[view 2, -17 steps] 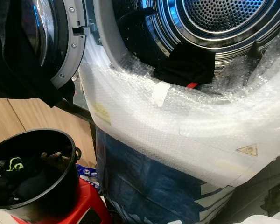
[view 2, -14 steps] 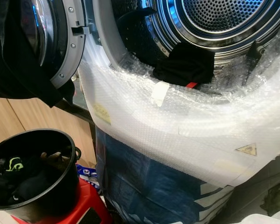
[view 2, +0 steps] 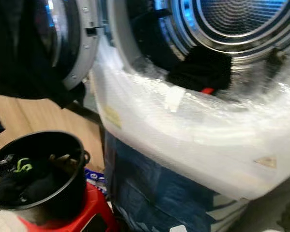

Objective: Clothes washing

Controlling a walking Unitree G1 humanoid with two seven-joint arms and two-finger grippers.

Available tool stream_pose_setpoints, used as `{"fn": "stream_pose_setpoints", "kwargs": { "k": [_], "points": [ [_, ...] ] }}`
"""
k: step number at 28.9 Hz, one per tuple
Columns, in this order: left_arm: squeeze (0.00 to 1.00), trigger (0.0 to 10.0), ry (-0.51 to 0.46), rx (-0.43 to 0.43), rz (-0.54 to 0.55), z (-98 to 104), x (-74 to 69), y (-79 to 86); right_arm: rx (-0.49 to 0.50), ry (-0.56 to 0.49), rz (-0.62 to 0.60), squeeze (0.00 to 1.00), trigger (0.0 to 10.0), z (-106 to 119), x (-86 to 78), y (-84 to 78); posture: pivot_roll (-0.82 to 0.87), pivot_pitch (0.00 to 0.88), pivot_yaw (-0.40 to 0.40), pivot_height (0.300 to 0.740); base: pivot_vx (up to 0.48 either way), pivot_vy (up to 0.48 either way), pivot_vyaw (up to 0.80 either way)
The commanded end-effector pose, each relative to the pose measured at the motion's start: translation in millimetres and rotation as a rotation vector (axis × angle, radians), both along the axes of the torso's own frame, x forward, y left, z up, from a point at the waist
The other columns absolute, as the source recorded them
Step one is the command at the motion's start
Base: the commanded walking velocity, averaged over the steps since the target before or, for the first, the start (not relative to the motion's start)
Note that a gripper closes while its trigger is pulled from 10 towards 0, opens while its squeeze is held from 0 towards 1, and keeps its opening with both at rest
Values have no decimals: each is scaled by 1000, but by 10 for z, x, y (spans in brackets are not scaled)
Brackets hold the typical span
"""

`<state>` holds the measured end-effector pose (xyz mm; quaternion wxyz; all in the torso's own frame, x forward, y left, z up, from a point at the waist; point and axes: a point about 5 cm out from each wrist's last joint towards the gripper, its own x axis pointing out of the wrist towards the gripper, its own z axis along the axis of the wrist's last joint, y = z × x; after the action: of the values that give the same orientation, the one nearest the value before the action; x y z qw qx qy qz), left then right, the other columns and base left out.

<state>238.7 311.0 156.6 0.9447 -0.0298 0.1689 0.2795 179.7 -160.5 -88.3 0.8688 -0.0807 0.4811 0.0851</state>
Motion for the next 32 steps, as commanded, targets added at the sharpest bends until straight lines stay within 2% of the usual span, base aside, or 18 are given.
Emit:
{"fn": "stream_pose_setpoints", "kwargs": {
  "k": [1,5,9,11,16,19,29,32],
  "points": [
    [0,10000,-43,9,-67,72,64,-86,5,15,-9,0,10000,-19,-43,-22,130,56,-16,740,0,0,0],
    [0,10000,-64,17,-108,125,75,-78,-6,26,-16,0,10000,-31,-72,-47,135,58,-21,740,0,0,0],
    [0,10000,-15,43,-105,113,-3,-26,-3,44,-10,0,10000,-59,-139,-59,138,39,-22,740,0,0,0],
    [0,10000,14,33,-81,62,-55,2,-5,53,-3,0,10000,-67,-157,-61,144,31,-21,740,0,0,0],
    [0,10000,83,-107,0,-190,-174,54,-8,60,19,0,10000,-74,-173,-51,141,17,-19,740,0,0,0],
    [0,10000,130,-98,-10,-280,-207,55,-5,40,26,0,10000,-53,-123,-28,139,15,-19,740,0,0,0],
    [0,10000,136,-115,-38,-334,-170,-28,-25,20,64,0,10000,-35,-81,-2,136,23,-17,740,0,0,0],
    [0,10000,125,-126,-64,-356,-151,-72,-25,35,77,0,10000,-54,-123,9,125,21,-15,740,0,0,0]
  ]
}}
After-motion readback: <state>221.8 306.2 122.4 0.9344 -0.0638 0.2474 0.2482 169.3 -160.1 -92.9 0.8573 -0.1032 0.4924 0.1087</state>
